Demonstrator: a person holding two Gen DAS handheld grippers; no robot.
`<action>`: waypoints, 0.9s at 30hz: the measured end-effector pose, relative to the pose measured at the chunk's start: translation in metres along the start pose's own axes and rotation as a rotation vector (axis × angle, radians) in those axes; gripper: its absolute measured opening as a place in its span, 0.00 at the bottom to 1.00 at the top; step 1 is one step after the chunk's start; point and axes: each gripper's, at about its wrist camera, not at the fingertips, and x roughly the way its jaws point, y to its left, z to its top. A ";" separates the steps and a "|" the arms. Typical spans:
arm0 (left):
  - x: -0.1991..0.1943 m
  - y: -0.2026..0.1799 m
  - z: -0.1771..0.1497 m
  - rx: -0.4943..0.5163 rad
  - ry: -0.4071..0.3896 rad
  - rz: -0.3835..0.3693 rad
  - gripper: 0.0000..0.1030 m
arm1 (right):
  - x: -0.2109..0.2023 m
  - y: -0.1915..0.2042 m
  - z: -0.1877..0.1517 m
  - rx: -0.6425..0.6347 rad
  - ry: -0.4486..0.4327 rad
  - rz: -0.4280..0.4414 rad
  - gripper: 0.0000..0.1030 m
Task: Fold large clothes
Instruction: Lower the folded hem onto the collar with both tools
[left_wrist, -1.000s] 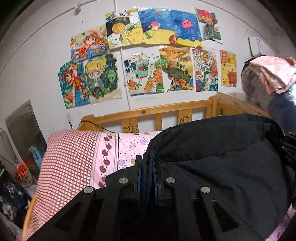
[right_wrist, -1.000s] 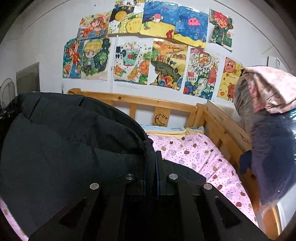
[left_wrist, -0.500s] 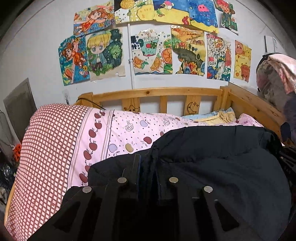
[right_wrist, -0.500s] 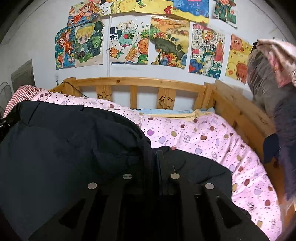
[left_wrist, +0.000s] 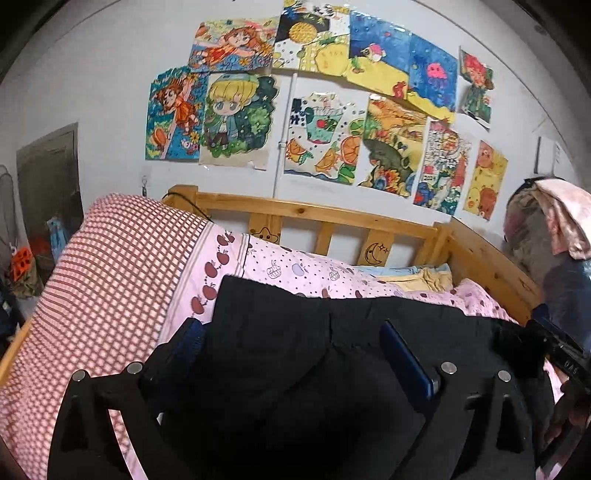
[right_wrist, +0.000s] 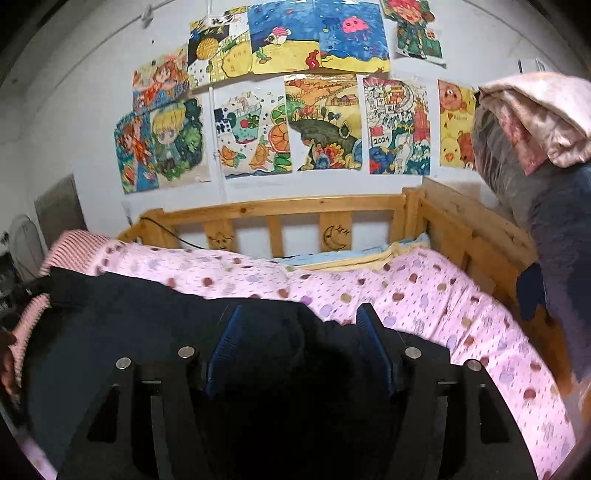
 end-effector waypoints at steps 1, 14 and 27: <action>-0.005 -0.001 -0.002 0.013 -0.003 -0.015 0.94 | -0.007 0.000 -0.002 0.008 0.009 0.028 0.73; 0.011 -0.044 -0.046 0.197 0.115 -0.103 0.97 | 0.003 0.021 -0.043 -0.086 0.124 0.075 0.84; 0.074 -0.034 -0.043 0.149 0.210 -0.075 1.00 | 0.064 0.021 -0.032 -0.168 0.212 -0.054 0.90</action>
